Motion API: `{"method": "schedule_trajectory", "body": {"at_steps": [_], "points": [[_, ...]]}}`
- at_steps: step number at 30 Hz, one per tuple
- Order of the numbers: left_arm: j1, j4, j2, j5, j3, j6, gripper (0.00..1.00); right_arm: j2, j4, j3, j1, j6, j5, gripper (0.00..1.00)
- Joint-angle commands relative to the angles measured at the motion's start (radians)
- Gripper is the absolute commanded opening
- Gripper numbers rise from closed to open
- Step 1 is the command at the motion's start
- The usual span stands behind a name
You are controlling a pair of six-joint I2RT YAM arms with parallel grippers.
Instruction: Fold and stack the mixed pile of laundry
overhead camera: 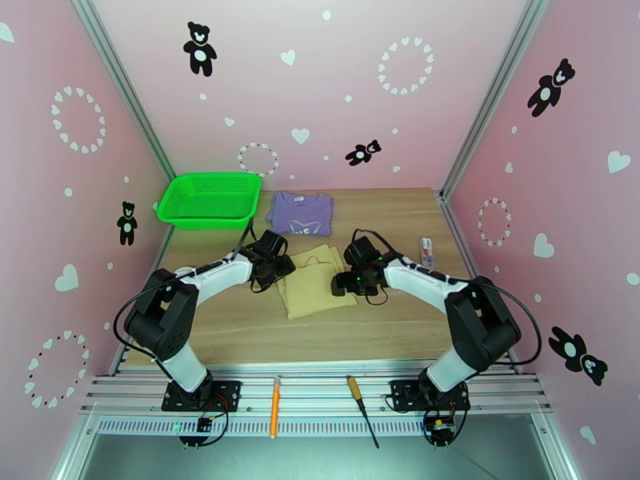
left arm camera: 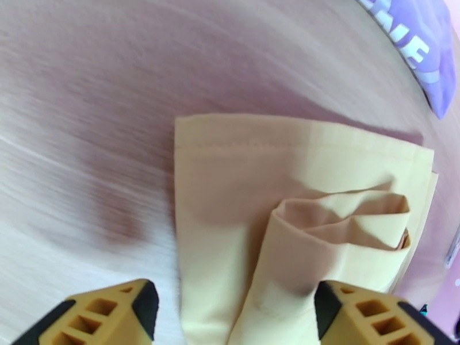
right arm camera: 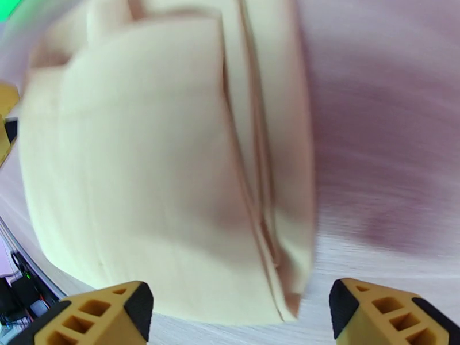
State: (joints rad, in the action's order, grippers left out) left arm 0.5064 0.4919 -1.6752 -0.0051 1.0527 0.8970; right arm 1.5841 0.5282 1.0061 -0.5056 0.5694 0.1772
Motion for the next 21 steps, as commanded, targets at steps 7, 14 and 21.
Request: {"method": "schedule_trajectory", "body": {"at_steps": [7, 14, 21], "points": [[0.021, -0.066, 0.137, 0.116, -0.156, 0.005, 0.96, 0.165, 0.023, 0.144, 0.064, -0.134, 0.119, 0.91], [0.068, -0.251, 0.029, 0.190, -0.205, 0.057, 0.96, 0.309, -0.025, 0.165, 0.083, -0.175, 0.194, 0.90], [0.077, -0.322, -0.049, 0.195, -0.209, 0.095, 0.90, 0.365, -0.129, 0.108, 0.064, -0.122, 0.359, 0.81]]}}
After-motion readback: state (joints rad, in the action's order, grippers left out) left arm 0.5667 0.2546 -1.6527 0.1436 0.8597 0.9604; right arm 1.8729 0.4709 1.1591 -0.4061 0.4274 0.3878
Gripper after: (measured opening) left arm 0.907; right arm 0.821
